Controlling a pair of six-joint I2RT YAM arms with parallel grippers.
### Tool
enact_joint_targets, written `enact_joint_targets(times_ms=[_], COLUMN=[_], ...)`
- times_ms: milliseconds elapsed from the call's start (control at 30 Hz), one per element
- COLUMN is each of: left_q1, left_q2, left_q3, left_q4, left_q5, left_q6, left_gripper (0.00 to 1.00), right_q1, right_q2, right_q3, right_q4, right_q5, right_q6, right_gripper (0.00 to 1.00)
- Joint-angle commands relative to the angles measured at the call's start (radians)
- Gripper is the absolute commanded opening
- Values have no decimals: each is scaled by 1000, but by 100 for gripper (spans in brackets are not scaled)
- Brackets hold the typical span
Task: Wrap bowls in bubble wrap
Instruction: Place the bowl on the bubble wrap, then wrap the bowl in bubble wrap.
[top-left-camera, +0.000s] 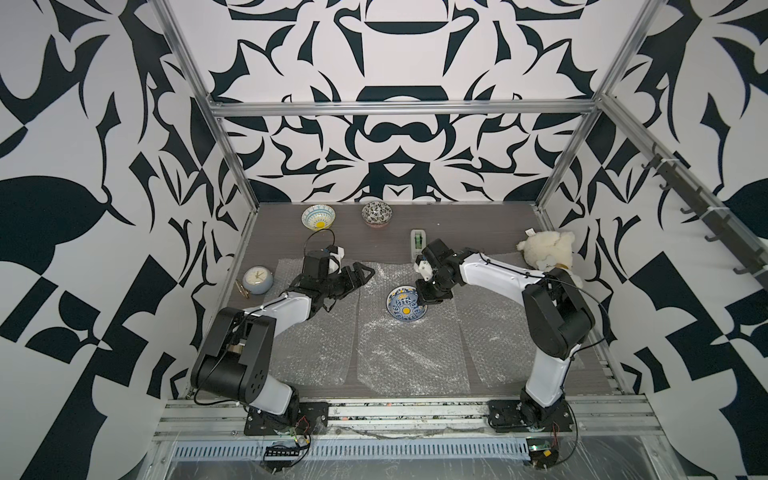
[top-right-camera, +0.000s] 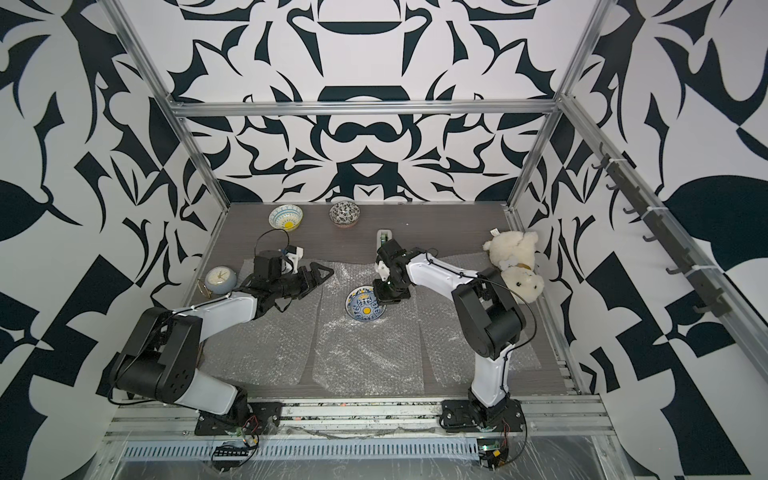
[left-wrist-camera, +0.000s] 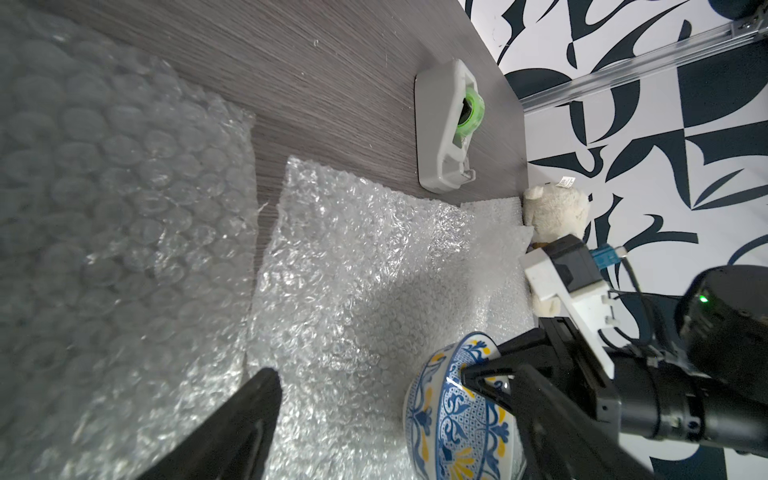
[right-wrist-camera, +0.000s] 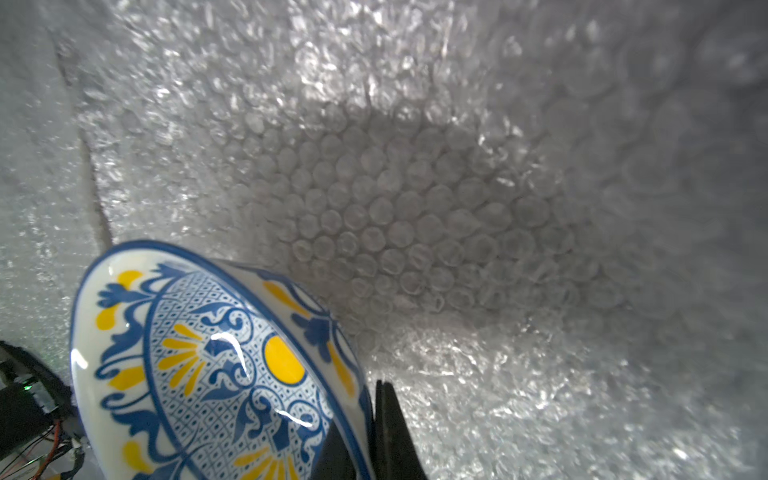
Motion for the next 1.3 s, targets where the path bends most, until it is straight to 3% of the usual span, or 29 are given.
enact_joint_targets(times_ms=[0,33,167,267,400,567,700,967,1000,1267], left_q1=[-7,-11,-43,-77,-134,-211,-241,-296,-303,-333], left_q2=[-4,-9,-35,-64,-121,-186,-207,-135,-127,-65], left_q3=[7,8,6,7,2,-28,-69,-56,-52,-21], left_q4=[-2,-5,-23,-52,-108,-172,-169,-173,-173,-172], left_q5=[-7,-9,-33,-59,-115,-198,-223,-168,-164,-159], left_q6=[10,14,36,58,95,143,131,136,138,138], left_gripper=[91,90,89,89,88,87,87,86,82,79], right_q1=[1,2,1,0,-43,-235,-317,-299,-300,-300], right_q2=[-37,-41,-49,-74,-142,-251,-231,-127,-123,-85], right_q3=[-13,-17,-15,-16,-17,-78,-81,-23,-24,-36], right_q4=[8,8,15,34,38,111,156,154,159,195], right_q5=[37,40,18,2,14,-2,-18,-91,-103,-64], right_q6=[3,4,8,15,8,35,19,-182,-184,-189], right_gripper=[0,2,29,37,38,36,35,40,40,40])
